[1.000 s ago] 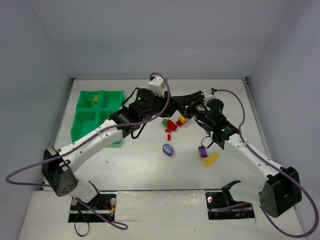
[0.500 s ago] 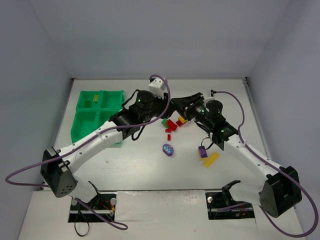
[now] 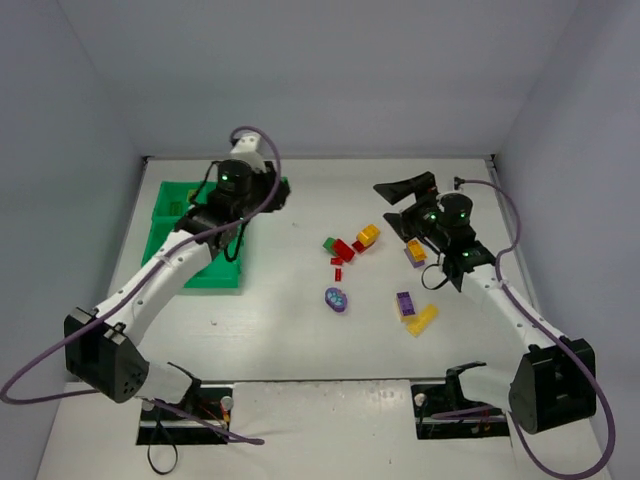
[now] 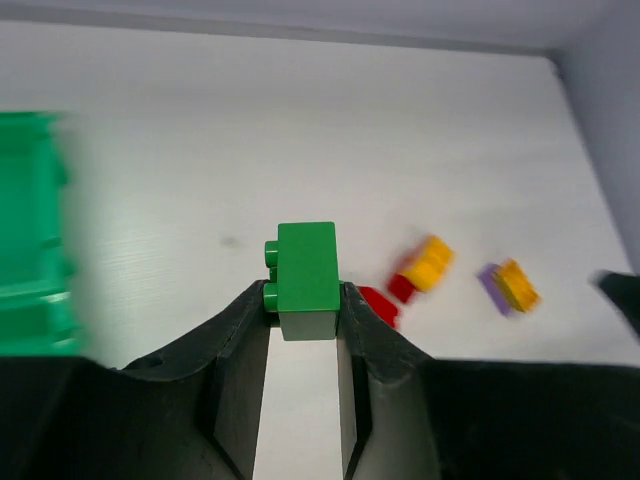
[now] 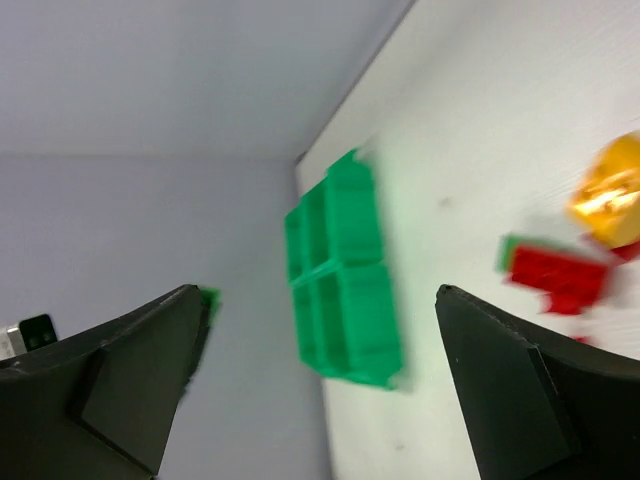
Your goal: Sort the legos into containers by color
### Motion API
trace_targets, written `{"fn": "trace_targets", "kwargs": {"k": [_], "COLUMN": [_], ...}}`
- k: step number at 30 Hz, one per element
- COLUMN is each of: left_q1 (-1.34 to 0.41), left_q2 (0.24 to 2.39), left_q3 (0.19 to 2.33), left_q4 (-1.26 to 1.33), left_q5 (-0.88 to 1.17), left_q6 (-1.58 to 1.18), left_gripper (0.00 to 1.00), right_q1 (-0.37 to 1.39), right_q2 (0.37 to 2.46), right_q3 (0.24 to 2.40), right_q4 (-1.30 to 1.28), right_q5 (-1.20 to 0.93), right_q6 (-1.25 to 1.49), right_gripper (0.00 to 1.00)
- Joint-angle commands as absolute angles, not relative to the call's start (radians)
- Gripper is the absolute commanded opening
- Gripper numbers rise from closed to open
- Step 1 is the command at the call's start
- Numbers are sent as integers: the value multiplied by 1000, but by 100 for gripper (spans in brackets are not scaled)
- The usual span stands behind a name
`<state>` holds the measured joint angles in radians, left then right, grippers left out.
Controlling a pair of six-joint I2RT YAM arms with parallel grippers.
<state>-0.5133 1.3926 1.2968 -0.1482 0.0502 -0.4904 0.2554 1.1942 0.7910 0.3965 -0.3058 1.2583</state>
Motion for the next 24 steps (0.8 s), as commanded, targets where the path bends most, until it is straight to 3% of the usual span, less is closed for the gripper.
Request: {"fn": "trace_targets", "kwargs": {"k": [1,9,17,24], "left_q1": [-347,-10,109,135], "left_q2": [1365,1609,1919,2000], "left_q3": [1366,1580,1859,1925], "left_q4": [-242,-380,-554,-598], "left_q5": [40,-9,-24,-29], "left_q6": [-486,-399,-373,-377], "left_gripper": [0,0,0,27], "right_q1": [178,144,101,37], "right_q2": [1187,1220,1184,1151], "right_q3": [879,965,942,916], "right_q4": [306,157,126,118], "right_q5": [-341,-397,-452,-509], "right_q6": [1053,772,672,652], "right_gripper": [100,100,100,100]}}
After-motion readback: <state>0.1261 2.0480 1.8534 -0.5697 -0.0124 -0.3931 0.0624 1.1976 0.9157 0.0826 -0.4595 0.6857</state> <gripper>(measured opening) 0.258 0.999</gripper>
